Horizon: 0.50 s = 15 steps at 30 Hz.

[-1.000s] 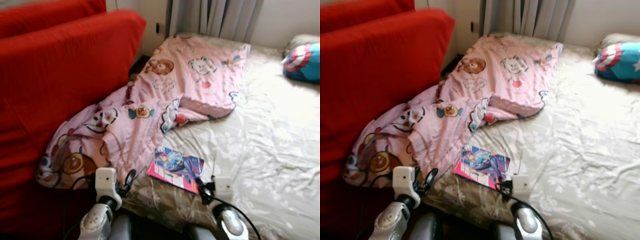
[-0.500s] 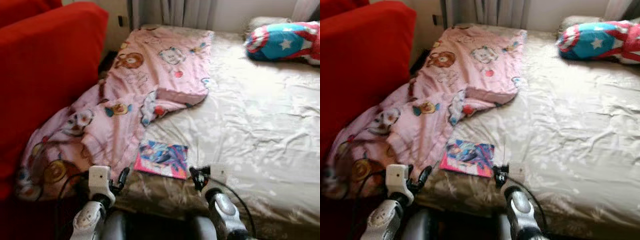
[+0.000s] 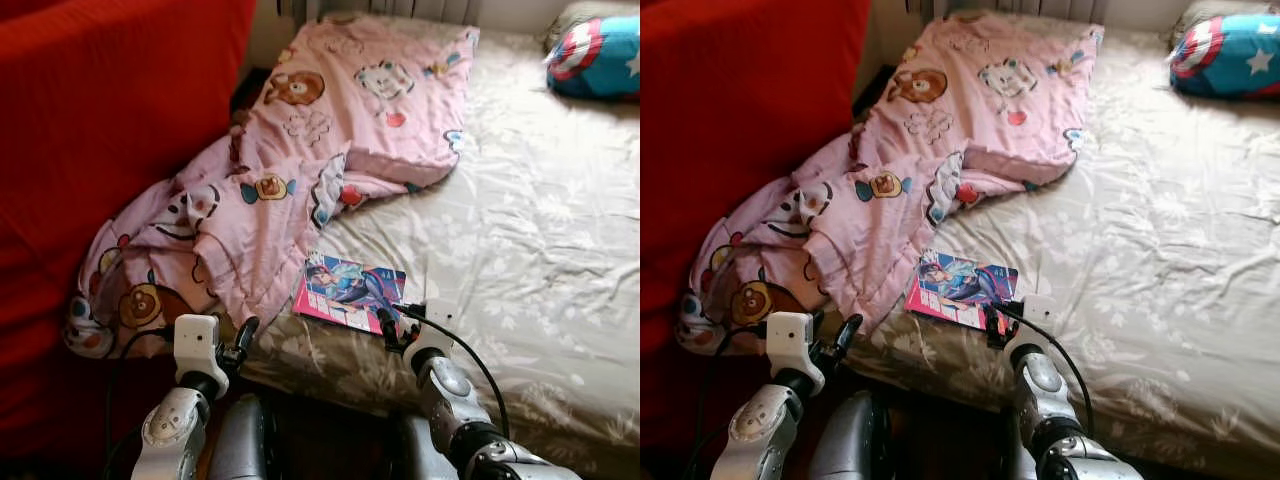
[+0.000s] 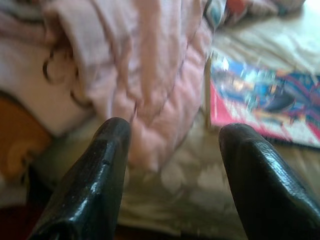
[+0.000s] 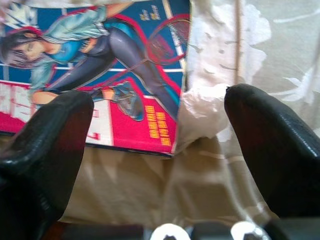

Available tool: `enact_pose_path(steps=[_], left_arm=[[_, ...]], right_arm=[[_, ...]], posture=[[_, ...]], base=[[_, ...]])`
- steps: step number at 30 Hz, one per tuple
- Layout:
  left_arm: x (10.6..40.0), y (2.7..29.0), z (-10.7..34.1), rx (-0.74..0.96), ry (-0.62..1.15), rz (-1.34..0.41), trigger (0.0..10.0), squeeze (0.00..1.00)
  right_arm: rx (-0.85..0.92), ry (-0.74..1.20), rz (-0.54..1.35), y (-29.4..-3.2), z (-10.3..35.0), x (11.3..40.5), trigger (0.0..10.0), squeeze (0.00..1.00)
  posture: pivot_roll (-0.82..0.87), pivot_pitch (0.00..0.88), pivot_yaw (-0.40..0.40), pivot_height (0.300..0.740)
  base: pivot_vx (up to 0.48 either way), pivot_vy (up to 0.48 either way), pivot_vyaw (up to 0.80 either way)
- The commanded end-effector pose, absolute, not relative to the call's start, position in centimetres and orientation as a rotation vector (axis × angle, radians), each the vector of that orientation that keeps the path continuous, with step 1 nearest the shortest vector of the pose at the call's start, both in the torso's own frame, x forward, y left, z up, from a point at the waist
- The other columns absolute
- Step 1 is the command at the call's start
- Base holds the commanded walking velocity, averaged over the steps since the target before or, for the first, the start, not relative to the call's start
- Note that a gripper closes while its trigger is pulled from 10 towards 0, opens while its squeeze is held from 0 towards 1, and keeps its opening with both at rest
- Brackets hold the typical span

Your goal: Clean up the room

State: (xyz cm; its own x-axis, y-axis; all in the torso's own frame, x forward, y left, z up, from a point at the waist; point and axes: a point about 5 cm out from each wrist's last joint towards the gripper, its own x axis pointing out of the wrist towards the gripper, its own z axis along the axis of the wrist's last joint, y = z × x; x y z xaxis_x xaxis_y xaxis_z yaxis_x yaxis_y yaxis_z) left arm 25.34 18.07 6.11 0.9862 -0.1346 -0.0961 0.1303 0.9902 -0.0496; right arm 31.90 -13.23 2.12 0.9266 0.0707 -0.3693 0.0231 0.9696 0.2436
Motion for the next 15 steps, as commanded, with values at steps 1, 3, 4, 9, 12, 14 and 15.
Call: enact_pose_path(steps=[1, 3, 4, 9, 12, 14, 15], left_arm=[[24.6, 18.2, 5.9, -0.049, 0.121, -0.136, 10.0, 0.00], [24.3, 18.2, 5.9, -0.049, 0.126, -0.135, 10.0, 0.00], [24.1, 18.2, 6.0, -0.049, 0.128, -0.134, 10.0, 0.00], [23.3, 18.1, 5.9, -0.051, 0.148, -0.133, 10.0, 0.00], [23.0, 18.0, 6.0, -0.053, 0.154, -0.133, 10.0, 0.00], [22.8, 18.0, 6.0, -0.054, 0.158, -0.135, 10.0, 0.00], [22.7, 18.0, 6.0, -0.053, 0.161, -0.136, 10.0, 0.00]], right_arm=[[0.253, 0.412, -0.005, -13.6, 1.8, 31.8, 10.0, 0.00], [0.251, 0.406, -0.015, -13.9, 2.0, 31.9, 10.0, 0.00], [0.251, 0.403, -0.018, -14.0, 2.1, 32.0, 10.0, 0.00], [0.274, 0.326, -0.051, -15.0, 3.6, 33.1, 10.0, 0.00], [0.274, 0.324, -0.054, -15.2, 3.8, 33.3, 10.0, 0.00], [0.272, 0.330, -0.052, -15.2, 3.7, 33.2, 10.0, 0.00], [0.273, 0.340, -0.047, -15.1, 3.6, 33.2, 10.0, 0.00]], posture=[[0.11, 0.305, -0.006, 0.615], [0.12, 0.317, -0.005, 0.615], [0.12, 0.317, -0.005, 0.615], [0.12, 0.343, -0.001, 0.615], [0.12, 0.346, 0.001, 0.615], [0.12, 0.351, 0.003, 0.615], [0.13, 0.352, 0.003, 0.615]], base=[[0.000, 0.000, 0.00], [0.000, 0.000, 0.00], [0.000, 0.000, 0.00], [0.000, 0.000, 0.00], [0.000, 0.000, 0.00], [0.000, 0.000, 0.00], [0.000, 0.000, 0.00]])
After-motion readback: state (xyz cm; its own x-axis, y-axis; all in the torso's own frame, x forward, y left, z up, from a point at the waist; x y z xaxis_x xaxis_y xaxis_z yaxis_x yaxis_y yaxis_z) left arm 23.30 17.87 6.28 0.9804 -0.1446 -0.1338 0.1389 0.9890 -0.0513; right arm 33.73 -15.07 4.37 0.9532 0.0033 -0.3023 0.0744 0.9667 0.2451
